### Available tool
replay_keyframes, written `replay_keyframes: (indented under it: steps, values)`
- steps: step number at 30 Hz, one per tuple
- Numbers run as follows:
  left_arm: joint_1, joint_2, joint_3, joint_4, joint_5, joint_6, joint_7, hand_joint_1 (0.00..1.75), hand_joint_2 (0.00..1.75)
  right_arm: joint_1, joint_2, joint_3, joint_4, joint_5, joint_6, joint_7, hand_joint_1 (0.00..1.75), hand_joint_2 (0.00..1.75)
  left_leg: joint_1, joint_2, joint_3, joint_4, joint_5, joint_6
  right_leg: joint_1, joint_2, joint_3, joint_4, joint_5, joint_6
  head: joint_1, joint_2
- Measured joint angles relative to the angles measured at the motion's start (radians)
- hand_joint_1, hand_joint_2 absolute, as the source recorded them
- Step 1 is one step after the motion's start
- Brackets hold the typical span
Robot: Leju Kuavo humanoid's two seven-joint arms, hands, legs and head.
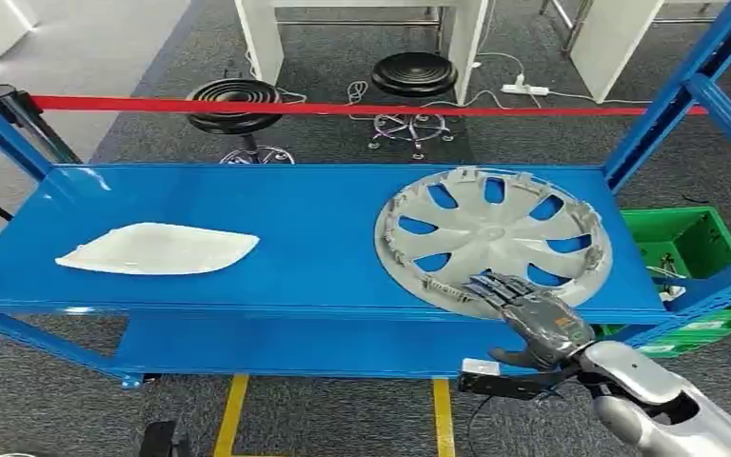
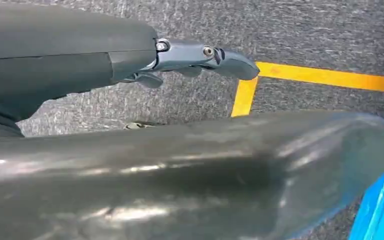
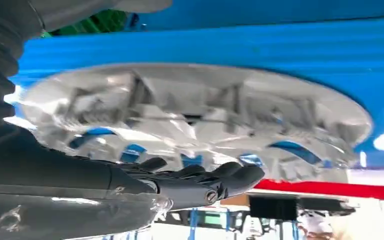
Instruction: Take the parts from the cabinet and place them on the table.
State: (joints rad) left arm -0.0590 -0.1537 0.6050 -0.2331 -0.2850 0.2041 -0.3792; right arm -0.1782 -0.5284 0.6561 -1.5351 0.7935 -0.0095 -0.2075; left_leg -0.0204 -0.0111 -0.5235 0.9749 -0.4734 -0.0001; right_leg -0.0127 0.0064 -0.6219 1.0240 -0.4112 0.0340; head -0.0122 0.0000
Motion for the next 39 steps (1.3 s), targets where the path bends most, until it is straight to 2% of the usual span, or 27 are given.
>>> replay_keyframes:
  steps: [9,16,26,31,39]
  values:
    - [0.012,0.0,0.003,0.0,-0.012,0.002,0.004,0.0,0.0,-0.063,0.037,0.033,0.049,-0.015,0.007,-0.007,0.0,1.75,0.0,0.0,0.0,0.0,0.001,0.0,0.0,-0.001,0.0,0.0,0.0,0.0,0.0,0.0]
    - [0.013,0.002,0.007,0.0,-0.007,-0.011,-0.02,0.0,0.0,-0.066,0.042,0.047,0.07,-0.019,0.0,-0.007,0.0,1.75,0.0,0.0,0.0,0.0,0.0,0.0,0.0,-0.001,0.0,0.0,0.0,0.0,0.0,0.0]
    - [0.013,0.001,0.015,0.0,-0.013,-0.01,-0.02,0.0,0.0,-0.065,0.044,0.047,0.084,-0.021,-0.024,-0.002,0.0,1.75,0.0,0.0,0.001,0.0,0.001,0.0,0.0,-0.001,0.0,0.0,0.0,0.0,0.0,0.0]
    - [0.013,0.001,0.015,0.0,-0.038,-0.009,-0.014,0.0,0.0,-0.01,0.034,0.021,0.058,-0.015,-0.058,0.022,0.0,1.75,0.0,-0.001,0.0,0.0,0.0,0.0,0.0,-0.001,-0.001,0.0,0.0,0.0,0.0,0.0]
    - [0.01,-0.003,0.015,0.0,-0.042,-0.006,-0.014,0.0,0.0,0.053,0.007,-0.016,0.008,-0.006,-0.061,0.036,0.0,1.75,0.0,0.0,0.0,0.0,0.0,0.0,0.0,0.0,-0.001,0.0,0.0,0.0,0.0,0.0]
